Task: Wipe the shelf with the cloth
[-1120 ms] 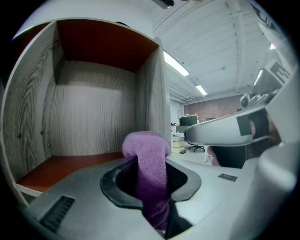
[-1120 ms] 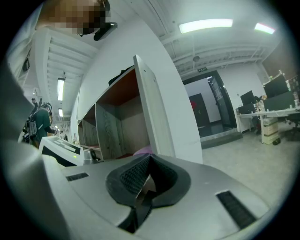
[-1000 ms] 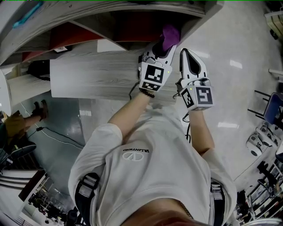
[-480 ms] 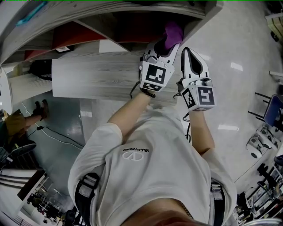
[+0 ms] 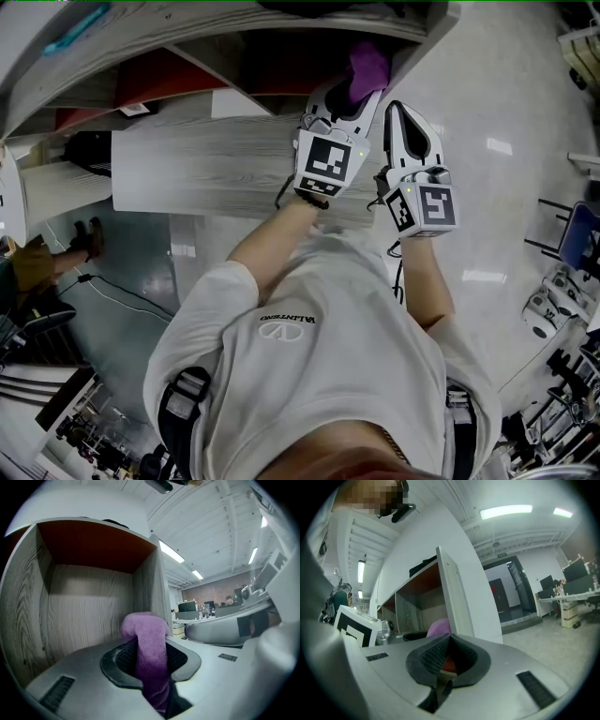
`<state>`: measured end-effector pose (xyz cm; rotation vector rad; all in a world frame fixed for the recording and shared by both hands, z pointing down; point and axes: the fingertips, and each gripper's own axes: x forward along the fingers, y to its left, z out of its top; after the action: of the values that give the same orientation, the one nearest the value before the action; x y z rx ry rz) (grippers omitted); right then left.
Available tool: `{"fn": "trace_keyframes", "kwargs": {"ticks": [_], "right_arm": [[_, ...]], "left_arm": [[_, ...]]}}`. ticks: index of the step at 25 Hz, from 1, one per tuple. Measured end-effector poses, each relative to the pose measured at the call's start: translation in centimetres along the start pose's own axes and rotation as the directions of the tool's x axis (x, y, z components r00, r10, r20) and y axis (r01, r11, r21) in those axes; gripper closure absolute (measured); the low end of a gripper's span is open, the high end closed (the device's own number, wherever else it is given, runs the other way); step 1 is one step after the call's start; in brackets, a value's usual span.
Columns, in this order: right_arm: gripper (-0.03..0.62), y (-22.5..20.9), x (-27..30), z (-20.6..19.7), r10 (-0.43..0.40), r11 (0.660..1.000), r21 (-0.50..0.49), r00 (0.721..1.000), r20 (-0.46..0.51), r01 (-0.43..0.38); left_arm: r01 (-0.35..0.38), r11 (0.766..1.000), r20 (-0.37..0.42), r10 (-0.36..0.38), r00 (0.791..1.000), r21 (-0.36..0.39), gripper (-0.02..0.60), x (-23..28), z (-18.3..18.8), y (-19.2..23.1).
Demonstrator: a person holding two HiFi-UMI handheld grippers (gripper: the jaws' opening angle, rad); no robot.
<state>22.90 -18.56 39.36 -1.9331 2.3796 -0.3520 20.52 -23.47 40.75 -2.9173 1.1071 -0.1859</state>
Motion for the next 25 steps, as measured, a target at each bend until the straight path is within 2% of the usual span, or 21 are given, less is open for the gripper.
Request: {"fn": "trace_keyframes", "kwargs": {"ticks": [16, 25], "right_arm": [[0.594, 0.5, -0.4, 4.7, 0.003, 1.000, -0.020, 0.996, 0.092, -0.001], [0.593, 1.5, -0.3, 5.8, 0.022, 0.999, -0.038, 0.995, 0.099, -0.019]], "left_arm": [[-0.003, 1.000, 0.062, 0.002, 0.998, 0.006, 0.479, -0.8, 5.0, -0.1], [0.003, 1.000, 0.092, -0.003, 0.996, 0.006, 0.479, -1.2, 7.5, 0.0]]}}
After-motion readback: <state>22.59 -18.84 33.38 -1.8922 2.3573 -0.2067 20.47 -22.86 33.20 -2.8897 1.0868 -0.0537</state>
